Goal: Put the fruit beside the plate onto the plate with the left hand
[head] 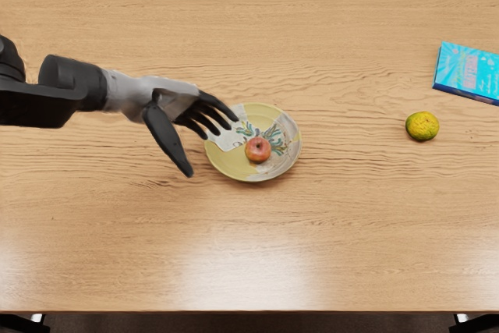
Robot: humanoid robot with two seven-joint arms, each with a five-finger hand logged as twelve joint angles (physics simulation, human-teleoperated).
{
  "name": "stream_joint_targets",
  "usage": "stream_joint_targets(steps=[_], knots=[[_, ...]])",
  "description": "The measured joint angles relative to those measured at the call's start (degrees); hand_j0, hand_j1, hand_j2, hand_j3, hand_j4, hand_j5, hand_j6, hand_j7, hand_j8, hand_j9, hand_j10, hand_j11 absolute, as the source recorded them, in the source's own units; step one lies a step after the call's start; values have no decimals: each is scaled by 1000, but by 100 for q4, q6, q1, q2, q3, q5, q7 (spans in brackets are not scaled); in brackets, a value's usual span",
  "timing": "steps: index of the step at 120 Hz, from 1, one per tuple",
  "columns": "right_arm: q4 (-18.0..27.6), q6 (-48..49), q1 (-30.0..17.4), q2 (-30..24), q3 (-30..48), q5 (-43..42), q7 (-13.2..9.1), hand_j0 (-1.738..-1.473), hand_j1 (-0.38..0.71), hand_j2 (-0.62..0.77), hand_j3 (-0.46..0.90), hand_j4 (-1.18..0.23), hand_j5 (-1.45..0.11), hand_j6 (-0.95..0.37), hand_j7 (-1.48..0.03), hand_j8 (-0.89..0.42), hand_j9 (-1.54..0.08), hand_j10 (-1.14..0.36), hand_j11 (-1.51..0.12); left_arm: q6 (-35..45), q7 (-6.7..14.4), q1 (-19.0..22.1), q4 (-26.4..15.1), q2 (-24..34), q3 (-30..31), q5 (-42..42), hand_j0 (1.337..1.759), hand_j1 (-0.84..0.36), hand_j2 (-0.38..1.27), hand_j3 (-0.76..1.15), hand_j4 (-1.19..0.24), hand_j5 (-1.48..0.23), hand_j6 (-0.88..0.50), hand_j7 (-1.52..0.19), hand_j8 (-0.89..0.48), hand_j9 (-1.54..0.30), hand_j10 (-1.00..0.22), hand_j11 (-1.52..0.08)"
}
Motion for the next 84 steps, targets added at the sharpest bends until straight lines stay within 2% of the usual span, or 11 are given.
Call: stream_joint_targets(steps=[5, 12, 28, 47, 58, 84], knots=[[1, 0, 0, 0, 1, 0, 0, -1658, -310, -7, 0, -33, -43, -33, -43, -33, -43, -33, -43, -369, -17, 163, 82, 72, -154, -376, 1658, 39, 54, 0, -263, -338, -259, -338, -259, -338, -260, -338], [0, 0, 0, 0, 1, 0, 0, -1658, -310, -7, 0, -33, -43, -33, -43, -33, -43, -33, -43, -724, -32, 647, 246, 156, -464, -737, 1658, 41, 53, 0, -261, -336, -258, -336, -258, -336, -259, -336], [1, 1, 0, 0, 1, 0, -1, -1658, -310, -7, 0, -33, -43, -33, -43, -33, -43, -33, -43, -1065, -47, 1250, 812, 202, -945, -1251, 1658, 43, 53, 0, -258, -333, -256, -333, -256, -333, -257, -333], [0, 0, 0, 0, 0, 0, 0, -1658, -310, -7, 0, -33, -43, -33, -43, -33, -43, -33, -43, -1167, -49, 1604, 1566, 484, -1224, -1705, 1658, 44, 52, 0, -256, -332, -255, -332, -255, -332, -255, -332], [0, 0, 0, 0, 0, 0, 0, -1658, -310, -7, 0, -33, -43, -33, -43, -33, -43, -33, -43, -1185, -42, 1879, 1860, 678, -1295, -1883, 1658, 45, 52, 0, -254, -331, -254, -331, -254, -331, -254, -331], [0, 0, 0, 0, 0, 0, 0, -1658, -310, -7, 0, -33, -43, -33, -43, -33, -43, -33, -43, -1195, -36, 2098, 2419, 865, -1348, -2035, 1658, 46, 51, 0, -252, -329, -252, -329, -252, -329, -252, -329]])
